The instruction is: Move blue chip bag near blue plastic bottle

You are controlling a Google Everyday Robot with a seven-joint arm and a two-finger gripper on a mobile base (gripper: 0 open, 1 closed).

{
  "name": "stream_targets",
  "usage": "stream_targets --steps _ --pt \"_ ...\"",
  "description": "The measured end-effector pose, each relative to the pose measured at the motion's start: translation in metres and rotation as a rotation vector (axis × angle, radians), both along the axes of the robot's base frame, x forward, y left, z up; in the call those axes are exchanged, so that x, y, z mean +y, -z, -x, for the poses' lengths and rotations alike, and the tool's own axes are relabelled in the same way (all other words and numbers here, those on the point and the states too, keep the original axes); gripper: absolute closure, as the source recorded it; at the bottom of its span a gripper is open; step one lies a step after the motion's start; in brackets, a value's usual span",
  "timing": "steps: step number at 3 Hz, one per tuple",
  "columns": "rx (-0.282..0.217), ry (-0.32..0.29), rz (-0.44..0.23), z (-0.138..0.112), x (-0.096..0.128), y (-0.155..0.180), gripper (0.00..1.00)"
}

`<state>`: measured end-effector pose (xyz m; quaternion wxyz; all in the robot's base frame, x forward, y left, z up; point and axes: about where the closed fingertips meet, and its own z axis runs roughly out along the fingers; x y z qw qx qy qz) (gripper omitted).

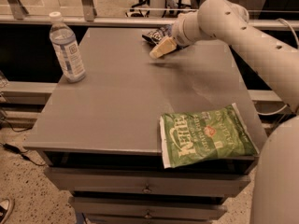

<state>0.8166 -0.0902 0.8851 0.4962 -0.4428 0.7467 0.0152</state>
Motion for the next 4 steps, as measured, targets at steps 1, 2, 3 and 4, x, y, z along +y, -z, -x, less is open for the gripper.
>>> stream_targets --steps 1,2,3,4 --pt "-0.015 0.032 0.036 -0.023 -0.001 0.016 0.00" --pt "-0.002 0.061 0.037 -0.033 -0.005 0.025 0.00" --pt "0.001 0.077 0.026 -0.037 -0.010 0.024 0.16" --pt "-0.017 0.080 0.017 -0.036 -0.014 0.012 0.47"
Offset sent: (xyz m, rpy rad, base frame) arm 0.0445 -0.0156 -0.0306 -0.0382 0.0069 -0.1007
